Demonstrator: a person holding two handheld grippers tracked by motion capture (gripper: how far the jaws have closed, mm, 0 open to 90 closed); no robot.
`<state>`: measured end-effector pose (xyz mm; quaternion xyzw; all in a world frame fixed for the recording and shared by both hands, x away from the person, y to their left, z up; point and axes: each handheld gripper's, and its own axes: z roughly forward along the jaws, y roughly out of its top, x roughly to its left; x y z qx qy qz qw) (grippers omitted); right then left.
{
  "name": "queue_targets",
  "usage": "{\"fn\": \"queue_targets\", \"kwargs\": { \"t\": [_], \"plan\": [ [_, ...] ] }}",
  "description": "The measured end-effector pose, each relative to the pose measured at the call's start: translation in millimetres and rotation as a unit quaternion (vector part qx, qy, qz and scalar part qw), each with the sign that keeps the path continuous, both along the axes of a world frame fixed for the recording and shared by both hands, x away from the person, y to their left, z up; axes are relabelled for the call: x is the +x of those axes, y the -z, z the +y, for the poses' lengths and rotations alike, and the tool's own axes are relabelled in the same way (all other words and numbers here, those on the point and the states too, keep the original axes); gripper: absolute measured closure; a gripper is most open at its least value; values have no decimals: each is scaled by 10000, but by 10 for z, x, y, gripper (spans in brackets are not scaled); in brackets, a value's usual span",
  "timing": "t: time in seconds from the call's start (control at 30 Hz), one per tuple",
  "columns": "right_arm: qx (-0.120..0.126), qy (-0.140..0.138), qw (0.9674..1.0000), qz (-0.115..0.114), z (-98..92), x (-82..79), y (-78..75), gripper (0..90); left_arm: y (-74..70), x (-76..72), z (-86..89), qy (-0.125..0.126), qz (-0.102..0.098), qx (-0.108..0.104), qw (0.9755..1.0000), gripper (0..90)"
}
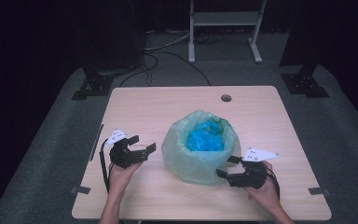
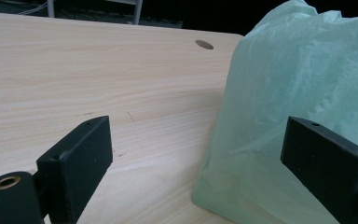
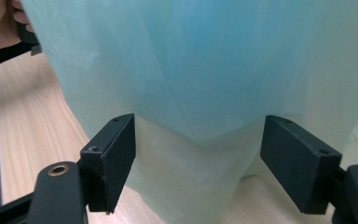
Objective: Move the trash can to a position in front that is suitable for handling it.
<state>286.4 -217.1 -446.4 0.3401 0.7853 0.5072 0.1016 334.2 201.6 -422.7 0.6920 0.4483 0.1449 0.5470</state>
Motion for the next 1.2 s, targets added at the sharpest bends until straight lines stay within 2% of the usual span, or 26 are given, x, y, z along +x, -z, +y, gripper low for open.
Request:
{"fn": "queue_targets", "kwargs": {
  "t": [0.5,0.93,1.2],
  "plan": [
    [-131,80,9999,-22,107,129,-32,246,2,6,74,-79,-16,-58,10000,79],
    [-260,-13,9997,-17,326,392,-66,246,-4,2,211,-276,-28,-148,9995,79],
    [-195,-70,9998,28,460,544,-68,246,-33,-12,231,-307,-71,-171,9994,79]
  ]
}}
